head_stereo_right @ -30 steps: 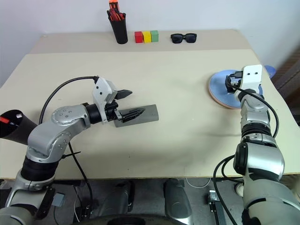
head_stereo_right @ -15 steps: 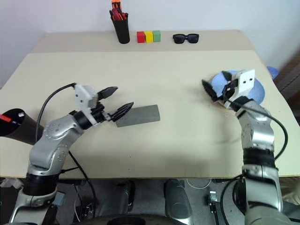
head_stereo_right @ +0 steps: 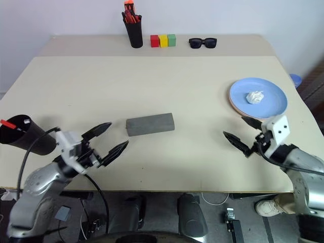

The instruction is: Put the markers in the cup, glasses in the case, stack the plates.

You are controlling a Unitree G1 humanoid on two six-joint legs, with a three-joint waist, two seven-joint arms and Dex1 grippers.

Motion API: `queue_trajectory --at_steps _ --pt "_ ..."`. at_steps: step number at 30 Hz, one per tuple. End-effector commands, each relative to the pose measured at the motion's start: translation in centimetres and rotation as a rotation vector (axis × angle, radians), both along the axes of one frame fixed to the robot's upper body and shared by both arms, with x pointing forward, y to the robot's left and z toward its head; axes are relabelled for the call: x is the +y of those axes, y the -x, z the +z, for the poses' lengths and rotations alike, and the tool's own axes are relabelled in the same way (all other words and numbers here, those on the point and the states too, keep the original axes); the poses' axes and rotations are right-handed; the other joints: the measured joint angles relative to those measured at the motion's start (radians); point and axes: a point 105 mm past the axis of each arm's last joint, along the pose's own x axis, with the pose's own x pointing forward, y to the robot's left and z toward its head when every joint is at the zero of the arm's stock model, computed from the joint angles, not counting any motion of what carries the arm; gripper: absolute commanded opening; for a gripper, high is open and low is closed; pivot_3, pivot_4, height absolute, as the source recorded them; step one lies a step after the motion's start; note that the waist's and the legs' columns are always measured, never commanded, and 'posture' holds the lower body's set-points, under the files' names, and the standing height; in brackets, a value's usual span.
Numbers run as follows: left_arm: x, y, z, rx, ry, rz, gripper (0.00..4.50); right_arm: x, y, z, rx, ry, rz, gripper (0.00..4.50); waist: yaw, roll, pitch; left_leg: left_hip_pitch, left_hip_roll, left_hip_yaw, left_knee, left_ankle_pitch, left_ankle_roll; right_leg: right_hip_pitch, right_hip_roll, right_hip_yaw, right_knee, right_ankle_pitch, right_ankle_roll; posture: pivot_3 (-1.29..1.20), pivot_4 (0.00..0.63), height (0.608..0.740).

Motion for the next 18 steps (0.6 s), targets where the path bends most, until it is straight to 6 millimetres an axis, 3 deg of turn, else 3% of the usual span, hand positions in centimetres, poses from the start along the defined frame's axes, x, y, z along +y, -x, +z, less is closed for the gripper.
queue_trajectory --at_steps 1,8,18 --pt "0.7 0.7 1.3 -0.031 0.001 -0.007 4.50 -1.4 0.5 0.5 -0.035 0.030 -0.015 4.48 0.001 0.000 0.000 0.000 0.000 0.000 0.000 0.000 0.000 0.000 0.000 0.000 0.000 0.000 0.000 0.00 0.150 0.740" --pt "1.7 0.9 0.9 -0.006 -0.031 0.012 4.50 -2.6 1.5 -1.1 -0.013 0.028 -0.057 4.48 0.002 0.000 0.000 0.000 0.000 0.000 0.000 0.000 0.000 0.000 0.000 0.000 -0.001 0.000 0.000 0.00 0.150 0.740" --pt "1.4 1.3 0.7 0.016 -0.041 0.029 4.50 -2.6 1.2 -0.9 -0.039 0.002 -0.077 4.48 0.001 0.000 0.000 0.000 0.000 0.000 0.000 0.000 0.000 0.000 0.000 0.000 -0.001 0.000 0.000 0.00 0.150 0.740"
